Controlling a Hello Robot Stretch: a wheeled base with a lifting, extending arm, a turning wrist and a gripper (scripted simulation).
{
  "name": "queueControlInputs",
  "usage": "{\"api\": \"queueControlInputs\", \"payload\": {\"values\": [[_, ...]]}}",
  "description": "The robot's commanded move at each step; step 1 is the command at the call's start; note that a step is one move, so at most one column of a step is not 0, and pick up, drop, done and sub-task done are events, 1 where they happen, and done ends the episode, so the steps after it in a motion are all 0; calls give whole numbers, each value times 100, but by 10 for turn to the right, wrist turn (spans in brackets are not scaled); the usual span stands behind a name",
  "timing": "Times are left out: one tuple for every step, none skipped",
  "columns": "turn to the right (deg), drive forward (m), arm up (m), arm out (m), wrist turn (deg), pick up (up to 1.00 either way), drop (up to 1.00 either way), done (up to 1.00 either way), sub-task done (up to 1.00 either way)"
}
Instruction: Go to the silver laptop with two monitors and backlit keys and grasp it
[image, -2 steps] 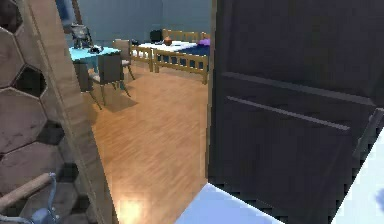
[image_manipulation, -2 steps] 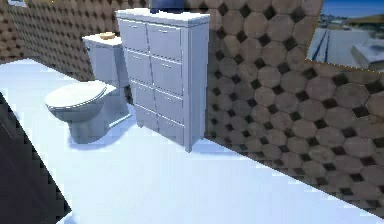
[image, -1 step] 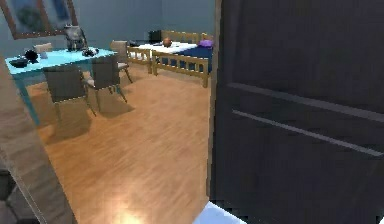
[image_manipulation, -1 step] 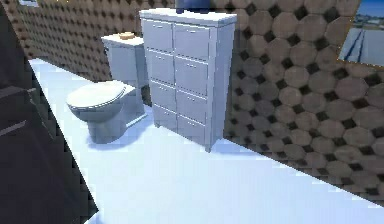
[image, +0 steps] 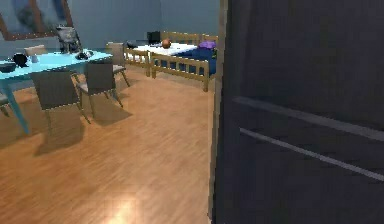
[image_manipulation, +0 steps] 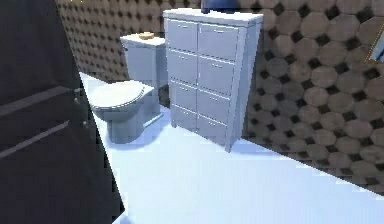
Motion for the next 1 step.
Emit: {"api": "queueControlInputs", "payload": {"values": [[-90,0,0,0,0,0,0,0,0]]}}
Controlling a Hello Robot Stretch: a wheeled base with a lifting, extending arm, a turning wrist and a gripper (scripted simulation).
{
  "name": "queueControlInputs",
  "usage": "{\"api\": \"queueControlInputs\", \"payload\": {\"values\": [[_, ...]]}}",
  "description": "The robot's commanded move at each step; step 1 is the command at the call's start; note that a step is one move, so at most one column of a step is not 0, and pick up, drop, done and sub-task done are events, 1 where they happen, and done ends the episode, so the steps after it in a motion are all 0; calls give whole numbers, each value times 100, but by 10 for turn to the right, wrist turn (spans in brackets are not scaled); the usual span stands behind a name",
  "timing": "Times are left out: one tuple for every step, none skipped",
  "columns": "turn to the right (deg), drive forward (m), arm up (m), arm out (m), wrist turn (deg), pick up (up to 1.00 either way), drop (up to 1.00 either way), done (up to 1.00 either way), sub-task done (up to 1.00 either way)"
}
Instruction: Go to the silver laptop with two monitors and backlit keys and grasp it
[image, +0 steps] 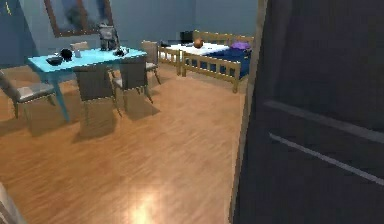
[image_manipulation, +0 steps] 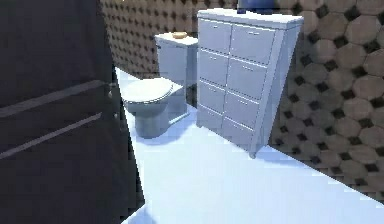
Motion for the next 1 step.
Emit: {"api": "queueControlInputs", "payload": {"values": [[0,100,0,0,0,0,0,0,0]]}}
